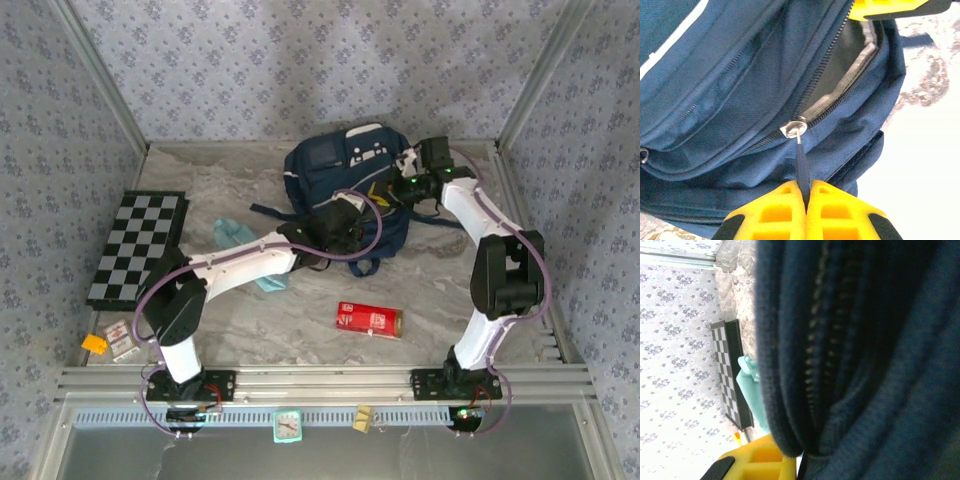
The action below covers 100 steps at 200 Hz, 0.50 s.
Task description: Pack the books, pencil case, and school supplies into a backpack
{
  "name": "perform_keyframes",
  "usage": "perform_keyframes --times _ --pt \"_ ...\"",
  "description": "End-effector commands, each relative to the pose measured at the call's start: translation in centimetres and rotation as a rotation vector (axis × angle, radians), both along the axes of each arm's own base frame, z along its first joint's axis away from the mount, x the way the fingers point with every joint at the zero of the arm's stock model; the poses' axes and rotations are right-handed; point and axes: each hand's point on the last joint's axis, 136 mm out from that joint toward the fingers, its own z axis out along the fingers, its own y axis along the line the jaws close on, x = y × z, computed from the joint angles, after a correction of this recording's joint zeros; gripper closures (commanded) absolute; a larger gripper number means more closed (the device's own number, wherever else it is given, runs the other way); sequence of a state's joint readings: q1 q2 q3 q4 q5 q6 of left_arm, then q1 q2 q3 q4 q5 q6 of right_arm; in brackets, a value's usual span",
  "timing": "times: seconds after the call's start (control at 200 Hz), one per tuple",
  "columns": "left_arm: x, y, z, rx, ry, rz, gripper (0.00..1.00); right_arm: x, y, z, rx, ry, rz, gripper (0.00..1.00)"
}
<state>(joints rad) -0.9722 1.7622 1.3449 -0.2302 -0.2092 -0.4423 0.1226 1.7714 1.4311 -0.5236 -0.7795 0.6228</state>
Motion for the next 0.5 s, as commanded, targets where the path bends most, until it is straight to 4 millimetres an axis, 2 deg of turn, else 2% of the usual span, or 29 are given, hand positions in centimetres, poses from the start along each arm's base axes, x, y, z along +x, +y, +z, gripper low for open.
perform_keyframes --times 0.0,0.105,0.205,0.26,0.38,0.495 --pt "-1.2 1.8 -1.3 0.123 -0.006 -0.057 1.00 1.4 -1.7 3.6 0.020 -0.133 0.045 1.00" --pt "0.7 5.0 -3.3 0.154 -0.037 -0.057 1.00 1.6 -2.3 3.7 0.006 -0.146 0.051 1.00" --pt "2.7 8.5 -5.0 0.144 0.010 0.019 1.00 1.6 -3.5 3.6 0.003 -0.113 0.015 1.00" --pt "3.3 9.5 -5.3 0.126 0.009 0.034 1.00 1.7 -3.8 3.5 -0.011 -0.117 -0.002 1.00" --pt "4.6 9.7 -4.9 0.100 -0.033 0.047 1.00 1.3 -3.4 3.3 -0.010 -0.112 0.005 1.00" --pt "7.3 12.4 -4.9 0.155 -0.086 0.178 1.00 1.2 -3.2 3.8 0.015 -0.126 0.016 1.00"
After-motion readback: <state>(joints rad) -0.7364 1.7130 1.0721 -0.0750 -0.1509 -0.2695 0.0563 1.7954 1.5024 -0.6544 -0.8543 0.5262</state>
